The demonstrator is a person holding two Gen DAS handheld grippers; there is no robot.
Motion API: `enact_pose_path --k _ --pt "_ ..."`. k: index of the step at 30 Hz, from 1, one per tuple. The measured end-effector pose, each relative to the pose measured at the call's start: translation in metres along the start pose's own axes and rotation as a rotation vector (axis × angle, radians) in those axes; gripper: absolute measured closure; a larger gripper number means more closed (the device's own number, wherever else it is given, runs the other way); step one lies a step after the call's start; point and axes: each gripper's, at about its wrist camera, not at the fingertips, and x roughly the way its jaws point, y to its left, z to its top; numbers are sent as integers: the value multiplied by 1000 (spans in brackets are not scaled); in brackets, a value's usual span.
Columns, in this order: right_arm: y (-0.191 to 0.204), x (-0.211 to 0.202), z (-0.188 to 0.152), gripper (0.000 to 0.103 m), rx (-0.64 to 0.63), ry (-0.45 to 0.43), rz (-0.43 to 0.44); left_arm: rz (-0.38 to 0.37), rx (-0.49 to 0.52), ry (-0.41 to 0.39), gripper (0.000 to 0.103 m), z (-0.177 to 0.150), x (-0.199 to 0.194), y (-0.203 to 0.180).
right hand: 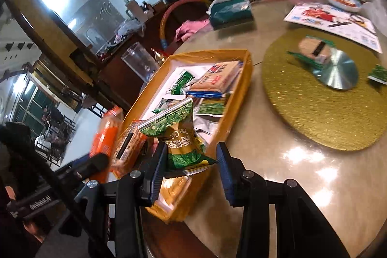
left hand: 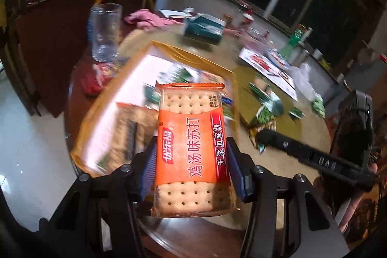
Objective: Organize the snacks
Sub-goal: 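Carry both packs into the tray and open both grippers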
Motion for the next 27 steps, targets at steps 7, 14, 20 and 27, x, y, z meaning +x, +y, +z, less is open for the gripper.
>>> enact_pose_path --k 7,14,20,27 --pt "12 48 19 62 -11 42 -67 69 -34 17 48 40 31 39" --pt "11 70 28 62 -15 40 -138 106 -35 64 48 68 65 57" --pt "16 73 28 59 -26 26 -143 125 -17 146 48 80 107 60" --pt "13 70 27 51 -5 27 -106 65 -85 190 30 78 121 71"
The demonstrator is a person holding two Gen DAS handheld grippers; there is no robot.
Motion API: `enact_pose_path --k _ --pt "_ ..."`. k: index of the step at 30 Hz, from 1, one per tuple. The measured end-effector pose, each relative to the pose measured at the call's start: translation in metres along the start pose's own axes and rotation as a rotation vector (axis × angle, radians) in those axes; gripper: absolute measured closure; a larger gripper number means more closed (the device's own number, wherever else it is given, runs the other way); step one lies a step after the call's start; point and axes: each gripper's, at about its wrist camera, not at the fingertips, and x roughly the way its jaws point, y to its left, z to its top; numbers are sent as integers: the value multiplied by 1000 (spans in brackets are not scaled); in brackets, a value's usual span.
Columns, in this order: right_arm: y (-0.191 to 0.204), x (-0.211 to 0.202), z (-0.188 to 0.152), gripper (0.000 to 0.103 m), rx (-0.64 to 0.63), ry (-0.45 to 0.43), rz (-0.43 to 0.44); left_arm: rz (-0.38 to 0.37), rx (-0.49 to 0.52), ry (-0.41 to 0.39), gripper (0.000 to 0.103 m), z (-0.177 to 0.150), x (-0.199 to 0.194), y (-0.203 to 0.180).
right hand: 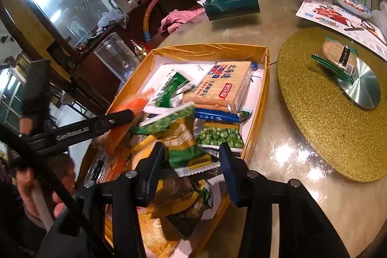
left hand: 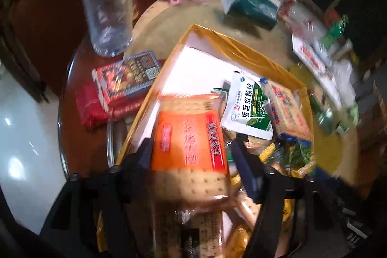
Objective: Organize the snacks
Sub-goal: 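Carry both packs into the tray and open both grippers, then withdraw both grippers and grasp the last green pea bag with the right gripper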
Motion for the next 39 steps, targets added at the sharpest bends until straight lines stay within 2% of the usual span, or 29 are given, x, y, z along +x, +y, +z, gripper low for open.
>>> enact_pose_path --k 1,3,8,12,15,18,23,26,29,34,39 --pt "0 -3 -2 44 0 -6 11 -23 -34 -16 25 -2 -6 4" --pt "0 -13 -6 36 -14 -24 36 -38 -63 -59 23 -11 -20 7" --pt "0 -38 -24 35 -48 -56 93 8 -38 -186 22 -55 -62 -20" --pt "-19 -57 -41 32 -25 -48 140 -19 38 -226 20 -96 -81 -61" --pt "-43 -74 -52 32 19 -65 136 -50 87 -211 20 -115 -80 -93" --pt "-68 -92 -65 32 53 -92 76 -102 151 -172 20 -131 -74 -127" --pt "-116 -114 -88 32 146 -112 42 -91 248 -146 20 -145 -62 -172" --pt "-137 -126 -101 32 178 -122 -34 -104 272 -127 20 -150 -57 -188" --pt "-154 -135 -106 32 179 -118 -81 -85 298 -120 20 -157 -53 -202" --pt "-189 -150 -105 32 301 -125 -58 -97 317 -110 20 -170 -53 -213" --pt "-206 -170 -92 32 318 -153 -60 -124 323 -77 20 -178 -48 -223"
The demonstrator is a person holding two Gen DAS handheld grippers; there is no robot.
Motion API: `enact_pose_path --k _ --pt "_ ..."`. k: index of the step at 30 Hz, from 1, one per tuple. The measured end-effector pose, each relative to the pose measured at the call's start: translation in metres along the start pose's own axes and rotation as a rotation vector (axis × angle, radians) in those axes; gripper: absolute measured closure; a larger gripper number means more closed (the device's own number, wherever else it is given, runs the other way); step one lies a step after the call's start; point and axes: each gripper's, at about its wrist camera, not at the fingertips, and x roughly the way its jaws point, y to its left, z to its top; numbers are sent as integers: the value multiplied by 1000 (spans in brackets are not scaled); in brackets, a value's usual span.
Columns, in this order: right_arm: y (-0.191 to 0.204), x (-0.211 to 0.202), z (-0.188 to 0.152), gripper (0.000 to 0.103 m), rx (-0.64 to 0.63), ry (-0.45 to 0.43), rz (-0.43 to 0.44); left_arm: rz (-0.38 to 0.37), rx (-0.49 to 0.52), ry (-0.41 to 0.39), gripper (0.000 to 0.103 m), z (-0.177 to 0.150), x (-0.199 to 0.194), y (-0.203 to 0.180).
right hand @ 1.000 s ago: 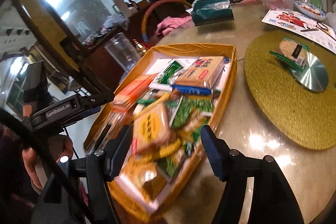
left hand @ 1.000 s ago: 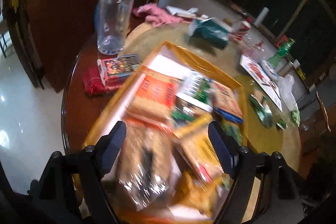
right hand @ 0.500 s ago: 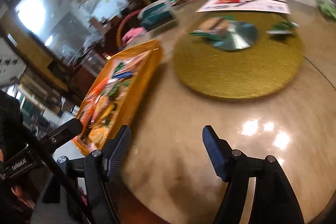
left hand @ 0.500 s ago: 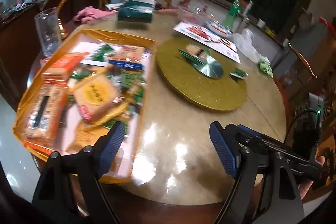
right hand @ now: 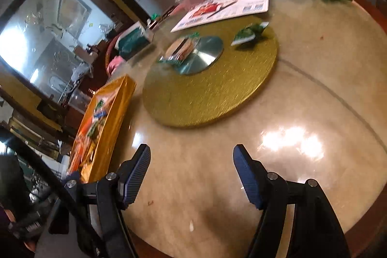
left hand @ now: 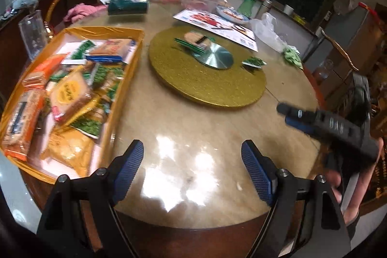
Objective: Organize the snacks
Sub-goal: 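Withdraw both grippers and grasp the last green pea bag with the right gripper, then grasp the round biscuit pack on the disc with the left gripper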
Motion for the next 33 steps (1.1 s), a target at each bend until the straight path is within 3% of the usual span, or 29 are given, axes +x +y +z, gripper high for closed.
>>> enact_pose_path --k 6,12,14,16,20,23,26,33 --pt "-34 -10 35 32 52 -54 -50 0 2 20 20 0 11 -6" --pt "-58 38 90 32 119 -10 -91 8 -20 34 20 6 18 -3" --pt "-63 60 105 36 159 6 -127 20 -17 31 20 6 18 -2" --pt "-71 78 118 47 221 22 -134 28 -12 33 20 5 19 0" --pt "-81 93 140 49 333 -4 -143 39 -15 41 20 7 23 4" --pt "-81 98 148 53 350 -29 -168 28 -22 39 20 10 23 6" --pt "-73 102 146 74 310 -23 -225 24 -18 34 20 11 23 6" --pt "-69 83 118 80 229 15 -214 -1 -35 55 20 22 35 4"
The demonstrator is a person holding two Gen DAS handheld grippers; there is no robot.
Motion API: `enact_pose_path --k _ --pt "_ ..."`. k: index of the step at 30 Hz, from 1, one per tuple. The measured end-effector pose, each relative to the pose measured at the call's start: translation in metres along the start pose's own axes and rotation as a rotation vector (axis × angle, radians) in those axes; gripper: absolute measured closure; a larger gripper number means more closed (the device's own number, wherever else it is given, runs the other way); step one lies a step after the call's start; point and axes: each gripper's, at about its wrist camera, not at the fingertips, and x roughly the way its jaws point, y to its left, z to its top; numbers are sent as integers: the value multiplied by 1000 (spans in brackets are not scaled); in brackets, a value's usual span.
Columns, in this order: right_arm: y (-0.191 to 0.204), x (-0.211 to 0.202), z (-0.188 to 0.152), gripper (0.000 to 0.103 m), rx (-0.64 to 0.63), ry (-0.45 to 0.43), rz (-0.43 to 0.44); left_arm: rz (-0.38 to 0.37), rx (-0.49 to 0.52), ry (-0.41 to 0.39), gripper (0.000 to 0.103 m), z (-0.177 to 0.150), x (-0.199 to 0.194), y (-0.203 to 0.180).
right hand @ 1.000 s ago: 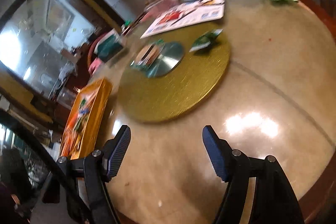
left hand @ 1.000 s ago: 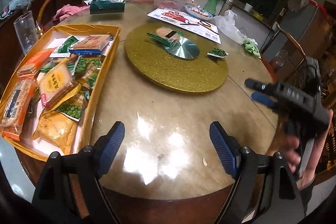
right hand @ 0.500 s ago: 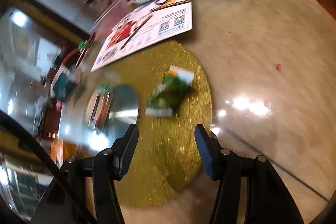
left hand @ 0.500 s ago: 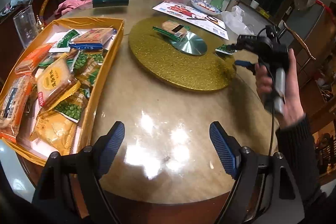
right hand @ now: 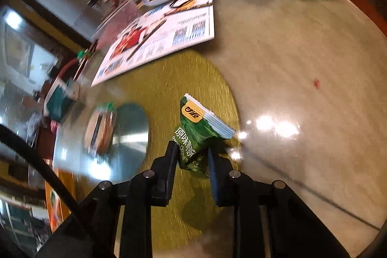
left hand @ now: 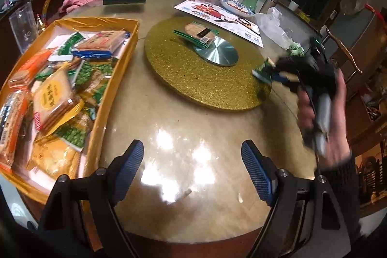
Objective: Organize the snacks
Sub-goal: 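Grasp the round biscuit pack on the disc with the left gripper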
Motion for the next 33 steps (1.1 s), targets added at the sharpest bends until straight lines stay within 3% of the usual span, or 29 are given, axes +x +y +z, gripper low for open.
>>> enact_pose_path --k 5,10,15,21,24,27,29,33 --pt "-13 -27 -56 81 -54 46 97 15 35 19 20 39 20 -10" --pt "-17 -47 -100 81 -96 12 152 53 113 38 20 98 52 -28" --pt "-27 -46 -99 81 -82 -41 209 111 187 77 20 149 101 -39" --pt "-28 -50 -105 81 -88 -77 214 170 250 159 20 186 161 -47" --pt "-25 -47 -105 81 -85 -79 216 217 276 142 20 204 185 -51" --pt "-26 -47 -106 81 -81 -79 224 250 288 157 20 214 208 -51" --pt "-28 -47 -107 81 -79 -80 227 208 282 158 19 215 214 -50" --pt "-28 -48 -109 81 -90 -83 222 211 280 185 18 211 222 -50"
